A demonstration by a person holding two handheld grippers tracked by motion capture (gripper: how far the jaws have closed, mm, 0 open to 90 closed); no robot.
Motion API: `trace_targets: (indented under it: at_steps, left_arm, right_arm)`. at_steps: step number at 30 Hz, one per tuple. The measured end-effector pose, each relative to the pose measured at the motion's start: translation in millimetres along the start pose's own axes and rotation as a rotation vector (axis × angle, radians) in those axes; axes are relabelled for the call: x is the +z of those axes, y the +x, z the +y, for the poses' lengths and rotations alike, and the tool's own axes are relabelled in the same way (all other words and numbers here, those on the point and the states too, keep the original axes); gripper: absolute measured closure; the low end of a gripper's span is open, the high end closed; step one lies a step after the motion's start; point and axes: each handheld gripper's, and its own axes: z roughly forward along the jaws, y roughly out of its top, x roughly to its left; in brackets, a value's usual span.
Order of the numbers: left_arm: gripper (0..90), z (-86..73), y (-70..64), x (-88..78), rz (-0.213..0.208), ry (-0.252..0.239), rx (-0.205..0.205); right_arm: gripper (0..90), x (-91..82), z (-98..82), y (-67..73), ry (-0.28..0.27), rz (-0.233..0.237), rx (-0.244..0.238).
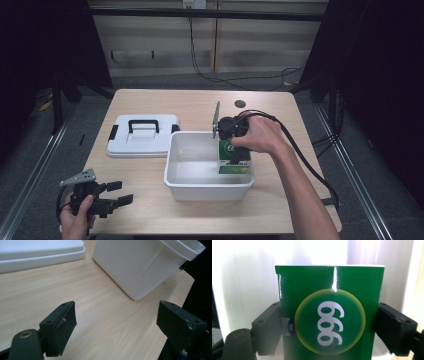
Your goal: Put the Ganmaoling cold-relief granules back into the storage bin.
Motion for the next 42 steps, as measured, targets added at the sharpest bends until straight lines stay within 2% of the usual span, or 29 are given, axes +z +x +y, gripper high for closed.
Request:
trace_targets:
  at_steps: [7, 9, 10, 13, 20, 29, 36, 42]
  left_arm:
    - [16.1, 0.2, 0.2, 0.6, 0.000, 0.004, 0.001]
    - [16.1, 0.1, 0.2, 0.4, 0.002, 0.002, 0.001]
    - [16.1, 0.1, 0.2, 0.4, 0.002, 0.003, 0.001]
    - [16.0, 0.1, 0.2, 1.0, 0.003, 0.003, 0.000]
    - [16.1, 0.1, 0.3, 1.4, 0.004, 0.006, -0.001]
    - [16.1, 0.2, 0.5, 1.0, 0.002, 0.004, 0.000]
    - [16.1, 0.3, -0.4, 1.0, 0.006, 0.004, 0.003]
    - [16.1, 0.3, -0.4, 0.6, 0.002, 0.004, 0.003]
  right_arm:
    - [15.4, 10.8, 3.7, -1.0, 0.029, 0.011, -0.011]
    - [15.4, 13.9, 4.5, -0.9, 0.037, 0.011, 0.001]
    - [15.4, 15.8, 4.8, -2.2, 0.038, 0.011, -0.011]
    - [15.3, 20.5, 4.7, -2.1, 0.050, 0.018, 0.024]
    - [15.3, 31.8, 4.7, -3.8, 0.057, 0.036, 0.019]
    - [15.2, 46.6, 9.6, -3.7, 0.113, 0.042, 0.022]
    - [15.1, 58.8, 10.0, -3.5, 0.114, 0.047, 0.029]
    - [14.9, 62.4, 10.8, -1.9, 0.126, 0.042, 0.024]
